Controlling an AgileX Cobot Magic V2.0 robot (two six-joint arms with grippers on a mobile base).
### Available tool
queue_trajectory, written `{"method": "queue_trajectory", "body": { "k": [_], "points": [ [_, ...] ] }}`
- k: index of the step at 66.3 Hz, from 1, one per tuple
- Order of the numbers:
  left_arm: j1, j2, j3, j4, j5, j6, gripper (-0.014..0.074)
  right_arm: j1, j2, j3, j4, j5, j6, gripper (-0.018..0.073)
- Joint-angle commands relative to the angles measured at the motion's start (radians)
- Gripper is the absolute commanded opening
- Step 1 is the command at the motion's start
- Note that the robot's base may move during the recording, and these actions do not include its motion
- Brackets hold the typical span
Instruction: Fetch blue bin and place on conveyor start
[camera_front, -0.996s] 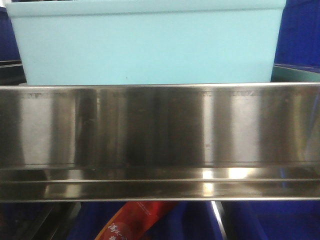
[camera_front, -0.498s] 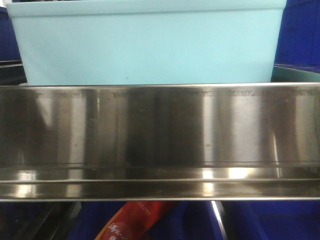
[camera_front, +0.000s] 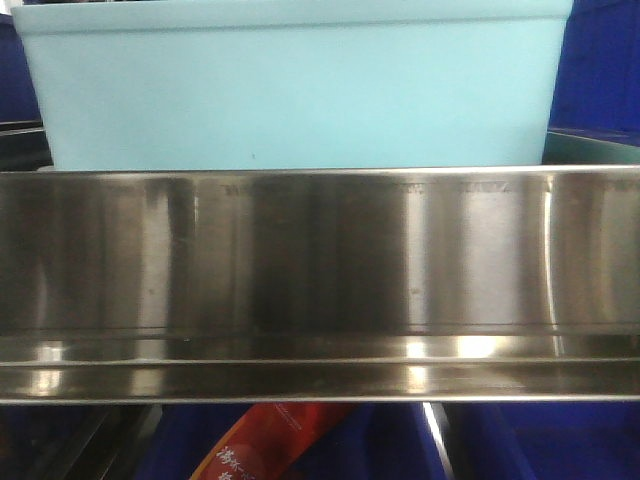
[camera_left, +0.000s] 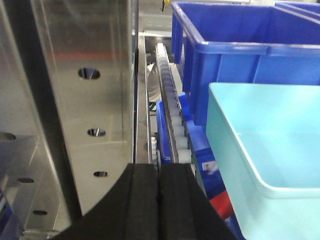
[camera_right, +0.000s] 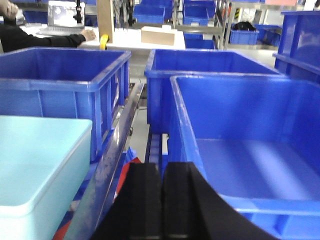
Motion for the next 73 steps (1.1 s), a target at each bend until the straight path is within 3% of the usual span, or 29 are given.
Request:
{"method": "queue_trajectory", "body": {
  "k": [1,10,21,30,39,44,51,55,63,73],
  "points": [
    [0.002,0.001,-0.008,-0.001,-0.037,0.000,-0.0111,-0.005,0.002,-0.007,-0.003,-0.044,-0.008,-0.0163],
    [0.002,0.002,-0.018,-0.011,-0.057,0.000,-0.0111,-0.003,0.023,-0.032,0.005,-0.050,-0.008,-0.0163],
    [-0.037,0.113,-0.134,-0.011,0.043,0.003,-0.0111,0.016,0.171,-0.183,0.072,0.050,-0.008,-0.0163],
    [-0.135,0.244,-0.255,-0.011,0.067,0.003,-0.0111,0.071,0.308,-0.269,0.072,0.086,-0.008,-0.0163],
    [-0.262,0.379,-0.359,0.008,0.057,-0.007,-0.0111,0.186,0.420,-0.302,0.072,0.049,-0.008,-0.0163],
    [-0.316,0.467,-0.414,0.055,0.063,-0.082,-0.0111,0.247,0.472,-0.302,0.072,0.027,0.002,-0.0163],
    [-0.362,0.572,-0.493,0.184,0.098,-0.229,-0.0111,0.300,0.546,-0.322,0.066,0.030,0.107,-0.0148],
    [-0.380,0.633,-0.534,0.248,0.120,-0.314,-0.0111,0.314,0.602,-0.351,0.005,0.045,0.207,-0.0141],
    [-0.391,0.722,-0.594,0.335,0.162,-0.480,-0.0111,0.360,0.732,-0.441,-0.259,0.157,0.486,-0.0141],
    [-0.387,0.803,-0.657,0.351,0.273,-0.550,-0.0111,0.400,0.872,-0.572,-0.299,0.295,0.546,-0.0141]
  ]
}}
